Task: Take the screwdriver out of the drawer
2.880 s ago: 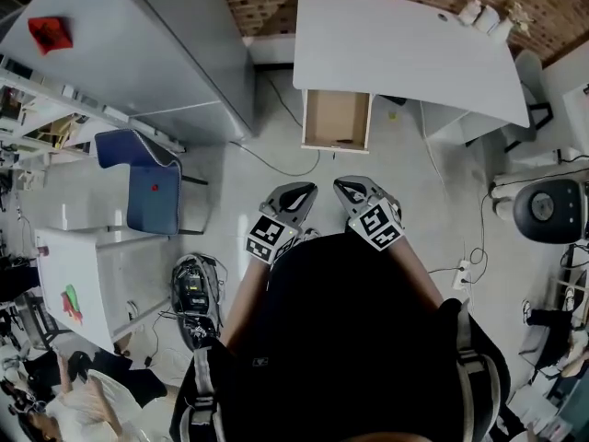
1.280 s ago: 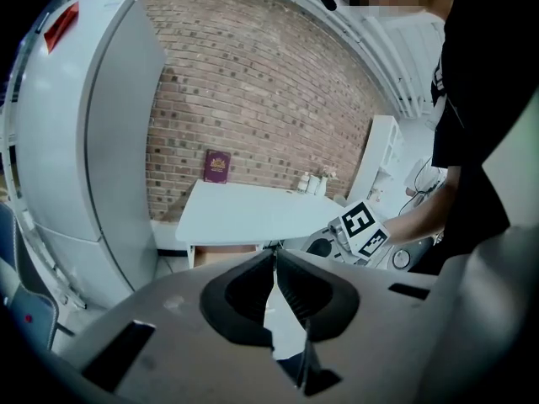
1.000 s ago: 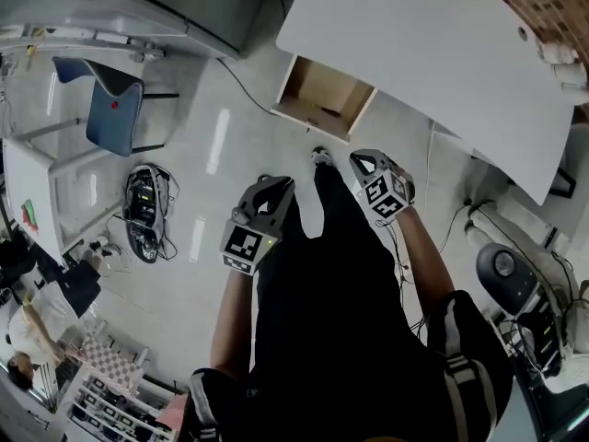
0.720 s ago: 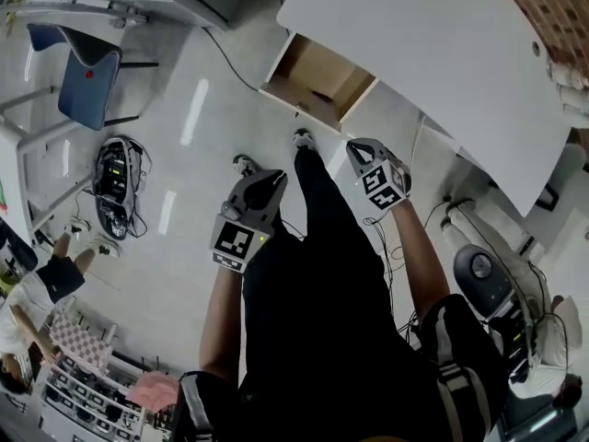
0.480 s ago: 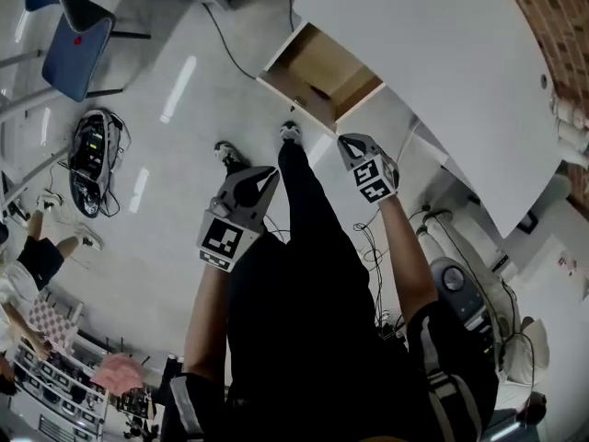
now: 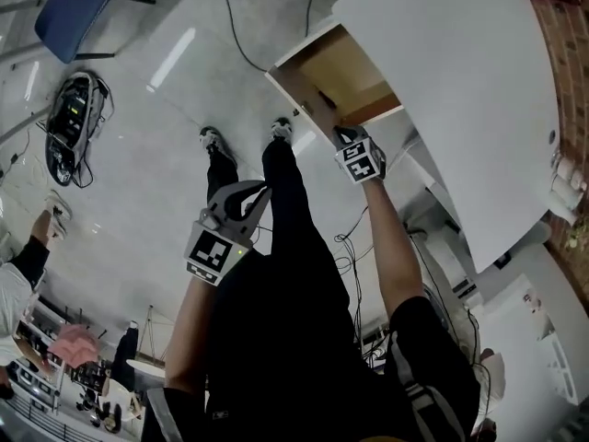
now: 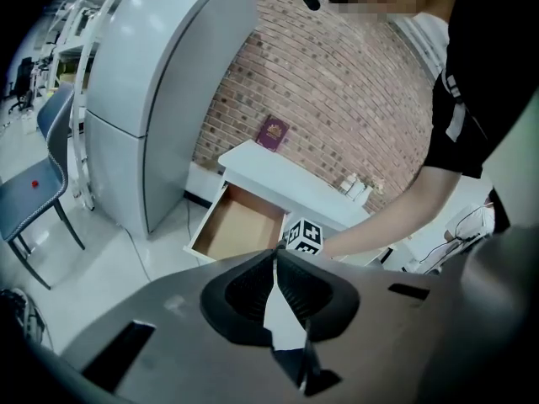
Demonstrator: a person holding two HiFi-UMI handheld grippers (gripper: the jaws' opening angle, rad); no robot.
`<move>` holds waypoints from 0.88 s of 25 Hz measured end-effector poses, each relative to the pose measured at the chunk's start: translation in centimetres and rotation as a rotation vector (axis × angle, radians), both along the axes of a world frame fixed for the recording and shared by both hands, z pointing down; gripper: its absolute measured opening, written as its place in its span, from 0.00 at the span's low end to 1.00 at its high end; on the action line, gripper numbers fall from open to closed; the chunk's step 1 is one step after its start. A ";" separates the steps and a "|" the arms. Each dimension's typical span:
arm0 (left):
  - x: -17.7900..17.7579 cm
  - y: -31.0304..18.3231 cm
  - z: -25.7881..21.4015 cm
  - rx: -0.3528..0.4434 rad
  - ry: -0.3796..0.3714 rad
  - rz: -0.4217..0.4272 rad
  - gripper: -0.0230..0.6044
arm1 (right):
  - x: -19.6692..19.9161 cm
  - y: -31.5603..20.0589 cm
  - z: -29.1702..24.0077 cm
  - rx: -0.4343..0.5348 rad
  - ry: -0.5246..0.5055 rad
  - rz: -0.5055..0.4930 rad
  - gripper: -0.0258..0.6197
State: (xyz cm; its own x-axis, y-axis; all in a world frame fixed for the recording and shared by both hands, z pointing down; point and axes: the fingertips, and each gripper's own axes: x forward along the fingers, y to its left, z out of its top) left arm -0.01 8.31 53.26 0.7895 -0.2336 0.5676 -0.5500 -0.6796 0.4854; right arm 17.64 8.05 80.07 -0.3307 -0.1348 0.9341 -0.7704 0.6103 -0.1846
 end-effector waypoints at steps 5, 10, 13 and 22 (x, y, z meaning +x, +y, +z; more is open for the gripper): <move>-1.1 0.1 1.3 -0.019 -0.023 -0.020 0.07 | -0.3 -1.8 2.9 -0.057 0.026 -0.020 0.16; -2.5 0.1 2.3 -0.052 -0.015 -0.092 0.07 | -0.4 -1.9 5.3 -0.097 0.071 -0.055 0.17; -2.9 0.0 2.7 -0.059 -0.013 -0.115 0.07 | -1.3 -2.5 5.8 -0.080 0.096 -0.103 0.19; -3.9 -0.2 3.3 -0.076 0.008 -0.142 0.07 | 0.0 -3.6 8.9 -0.178 0.213 -0.136 0.23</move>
